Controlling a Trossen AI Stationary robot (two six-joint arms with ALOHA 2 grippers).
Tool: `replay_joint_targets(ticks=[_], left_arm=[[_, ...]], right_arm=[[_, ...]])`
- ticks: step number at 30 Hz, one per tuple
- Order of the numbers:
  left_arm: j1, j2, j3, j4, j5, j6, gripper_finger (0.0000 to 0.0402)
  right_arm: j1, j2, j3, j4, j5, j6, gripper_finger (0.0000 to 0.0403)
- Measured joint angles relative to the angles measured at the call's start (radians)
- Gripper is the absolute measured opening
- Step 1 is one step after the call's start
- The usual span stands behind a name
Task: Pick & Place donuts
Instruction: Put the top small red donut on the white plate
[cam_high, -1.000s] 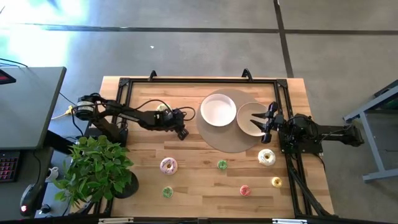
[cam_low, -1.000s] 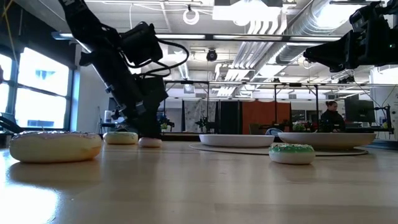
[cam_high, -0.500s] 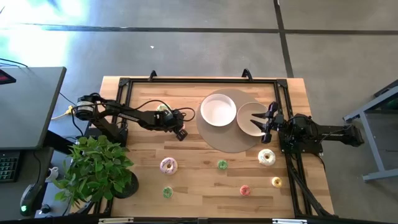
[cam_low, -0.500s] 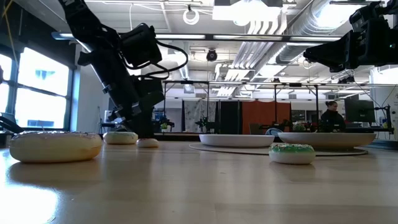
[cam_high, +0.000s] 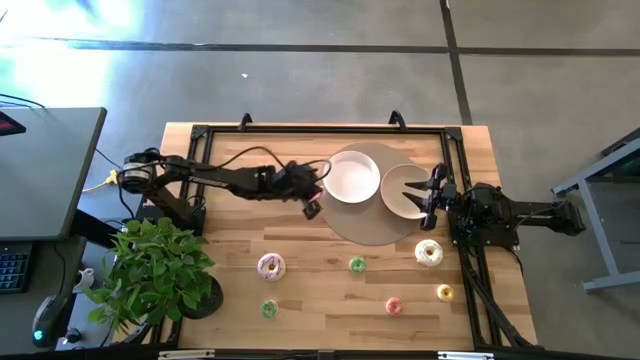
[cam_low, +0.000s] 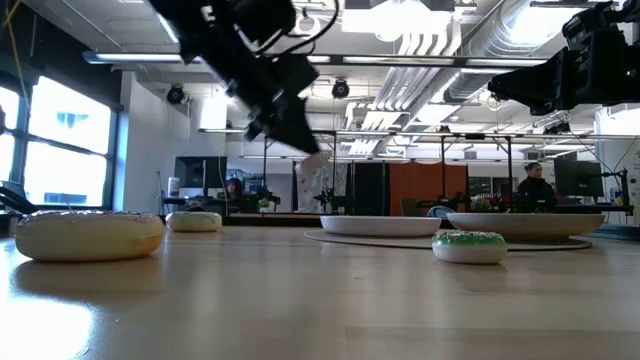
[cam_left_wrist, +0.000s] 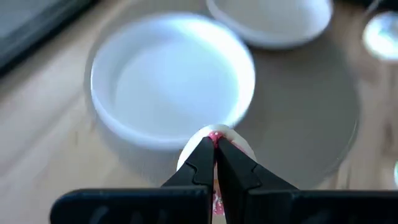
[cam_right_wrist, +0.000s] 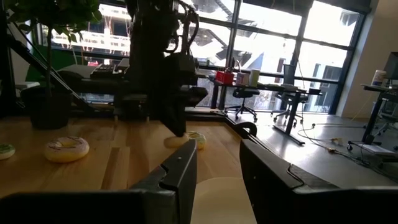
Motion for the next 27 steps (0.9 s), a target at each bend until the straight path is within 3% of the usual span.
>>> replay_joint_targets(ticks=[7, 20, 27], left_arm=[[0.077, 0.091, 0.138, -0.005, 0.032, 0.058, 0.0001], [0.225, 0.417, 0.336, -0.004, 0.072, 0.054, 0.0001], [0.222, 0.443, 0.359, 0.000, 0.080, 0.099, 0.0036]], right_arm=[[0.000, 0.000, 0.000, 0.000, 0.044, 0.000, 0.0119], [0.000, 0.000, 0.000, 0.000, 0.067, -0.002, 0.0119], [0.000, 0.000, 0.000, 0.000, 0.067, -0.003, 0.0119]])
